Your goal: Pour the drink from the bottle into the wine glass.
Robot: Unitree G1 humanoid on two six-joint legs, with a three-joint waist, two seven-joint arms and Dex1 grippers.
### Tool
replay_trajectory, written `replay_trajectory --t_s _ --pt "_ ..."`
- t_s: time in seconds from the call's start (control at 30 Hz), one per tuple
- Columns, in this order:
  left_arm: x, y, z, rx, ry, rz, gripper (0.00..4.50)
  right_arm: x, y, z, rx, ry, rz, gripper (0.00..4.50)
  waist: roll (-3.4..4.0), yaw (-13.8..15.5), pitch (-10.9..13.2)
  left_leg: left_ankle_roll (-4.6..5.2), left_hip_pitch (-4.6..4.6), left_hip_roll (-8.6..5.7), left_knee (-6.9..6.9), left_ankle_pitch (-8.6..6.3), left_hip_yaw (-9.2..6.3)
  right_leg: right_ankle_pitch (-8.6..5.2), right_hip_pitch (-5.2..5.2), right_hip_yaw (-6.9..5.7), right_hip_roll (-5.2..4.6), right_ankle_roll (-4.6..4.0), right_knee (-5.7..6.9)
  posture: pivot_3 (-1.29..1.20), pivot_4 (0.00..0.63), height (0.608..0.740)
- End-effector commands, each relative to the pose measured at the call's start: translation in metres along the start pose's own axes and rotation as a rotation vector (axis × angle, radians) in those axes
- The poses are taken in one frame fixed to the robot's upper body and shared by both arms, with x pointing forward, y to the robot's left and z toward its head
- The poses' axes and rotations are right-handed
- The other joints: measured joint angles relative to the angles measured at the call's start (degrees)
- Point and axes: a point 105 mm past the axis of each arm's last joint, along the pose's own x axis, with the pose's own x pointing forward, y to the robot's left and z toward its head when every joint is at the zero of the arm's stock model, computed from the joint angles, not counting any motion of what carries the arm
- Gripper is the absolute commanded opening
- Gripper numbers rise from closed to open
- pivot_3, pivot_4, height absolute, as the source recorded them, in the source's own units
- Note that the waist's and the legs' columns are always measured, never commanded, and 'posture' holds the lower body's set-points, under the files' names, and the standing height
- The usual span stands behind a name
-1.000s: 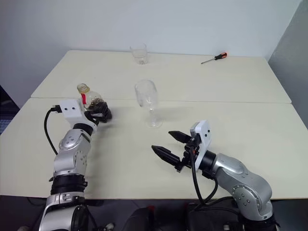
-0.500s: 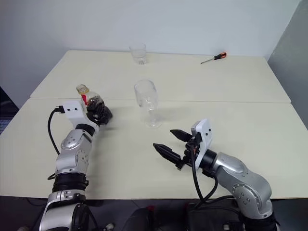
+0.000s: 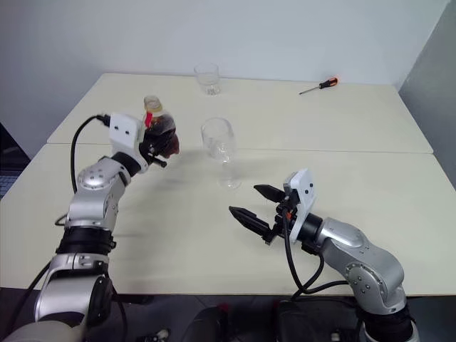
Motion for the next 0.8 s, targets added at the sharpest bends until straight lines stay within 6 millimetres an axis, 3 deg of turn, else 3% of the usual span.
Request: replay_trajectory --t_s 0.03,0.33,0.8 --pt "0.009 -0.003 0.031 0.176 -0.088 -0.085 1.13 0.002 0.005 0.011 -0.047 -0.035 0.029 4.50 0.00 0.0 0.0 0.00 0.00 0.00 -0.01 0.00 0.01 0.00 0.00 0.01 0.00 0.00 0.00 0.00 0.150 0.740" --pt "0.023 -0.010 0.072 0.545 -0.225 -0.198 1.13 0.005 -0.001 0.014 -0.084 -0.042 0.009 4.50 -0.02 -0.2 0.0 0.01 -0.01 0.01 -0.03 -0.01 0.08 0.00 -0.05 0.02 0.01 0.00 0.01 0.00 0.150 0.740" --pt "0.021 0.000 0.080 0.805 -0.247 -0.223 1.13 0.008 -0.003 0.013 -0.086 -0.052 -0.007 4.50 -0.02 -0.1 0.0 0.02 -0.02 -0.02 0.01 -0.01 0.10 0.00 -0.06 -0.03 0.03 0.01 0.03 0.00 0.150 0.740"
